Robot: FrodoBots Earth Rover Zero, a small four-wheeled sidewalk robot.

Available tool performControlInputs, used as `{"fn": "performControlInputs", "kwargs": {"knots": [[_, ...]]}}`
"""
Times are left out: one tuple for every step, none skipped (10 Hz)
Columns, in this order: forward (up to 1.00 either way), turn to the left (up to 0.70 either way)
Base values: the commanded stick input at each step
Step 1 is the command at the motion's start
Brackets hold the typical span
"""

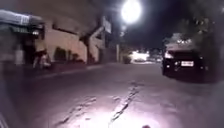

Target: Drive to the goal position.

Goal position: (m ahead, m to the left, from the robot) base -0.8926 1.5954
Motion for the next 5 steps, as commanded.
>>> {"fn": "performControlInputs", "kwargs": {"knots": [[-0.7, -0.35], [-0.7, -0.3], [-0.67, -0.17], [0.0, 0.0], [0.0, 0.0]]}}
